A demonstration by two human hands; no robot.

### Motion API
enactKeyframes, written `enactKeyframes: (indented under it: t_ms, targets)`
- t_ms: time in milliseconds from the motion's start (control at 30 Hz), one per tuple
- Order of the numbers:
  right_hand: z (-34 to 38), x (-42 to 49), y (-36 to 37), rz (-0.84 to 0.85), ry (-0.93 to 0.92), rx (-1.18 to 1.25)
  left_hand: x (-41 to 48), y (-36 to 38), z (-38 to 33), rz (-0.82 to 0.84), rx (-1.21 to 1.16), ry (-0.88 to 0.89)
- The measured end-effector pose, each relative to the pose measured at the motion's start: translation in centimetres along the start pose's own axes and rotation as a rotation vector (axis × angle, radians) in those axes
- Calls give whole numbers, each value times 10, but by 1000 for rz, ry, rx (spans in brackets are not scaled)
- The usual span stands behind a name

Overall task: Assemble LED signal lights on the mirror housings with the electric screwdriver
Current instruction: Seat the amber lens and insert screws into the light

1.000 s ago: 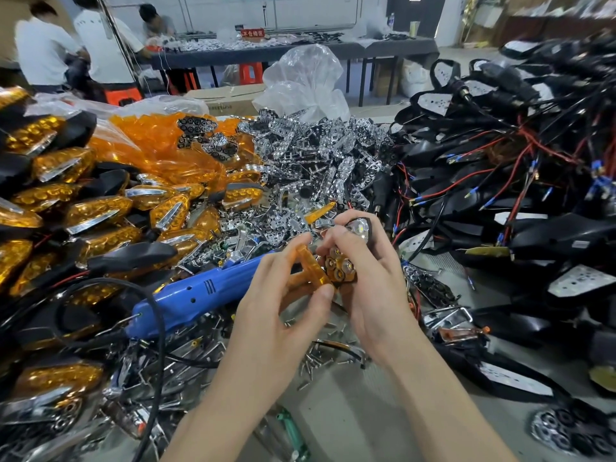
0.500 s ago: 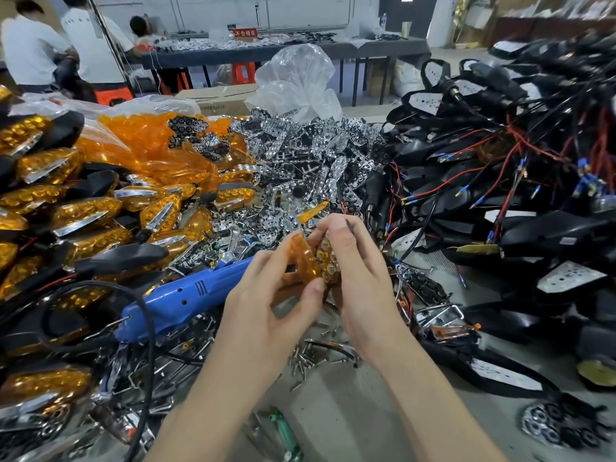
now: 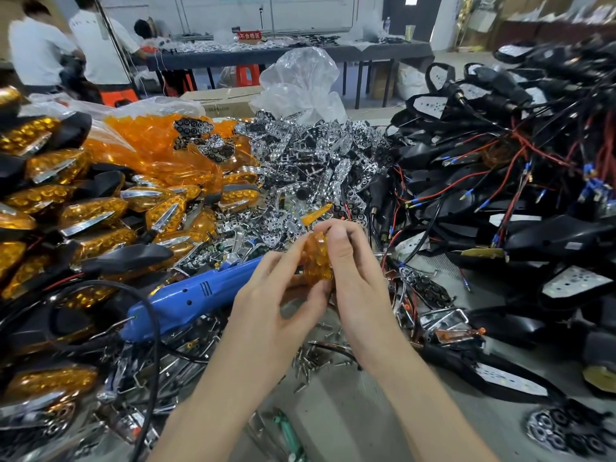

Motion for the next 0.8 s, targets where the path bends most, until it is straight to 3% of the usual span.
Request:
enactKeyframes:
  t_ms: [567,800]
  targets:
    - [-12,-2,3,27,80,70,-1,0,3,5,-5,-19]
    - [2,-6,5,38,-35,15,-1,0,0,-1,3,19]
Point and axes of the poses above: each hand's wrist, its own x-axis towards the middle knuckle, its own y-axis out of the palm, z = x × y, the point moved 6 cm from there along x, towards the middle knuckle, and after that the axes turned 15 degrees about -z, right-handed, at the moved point
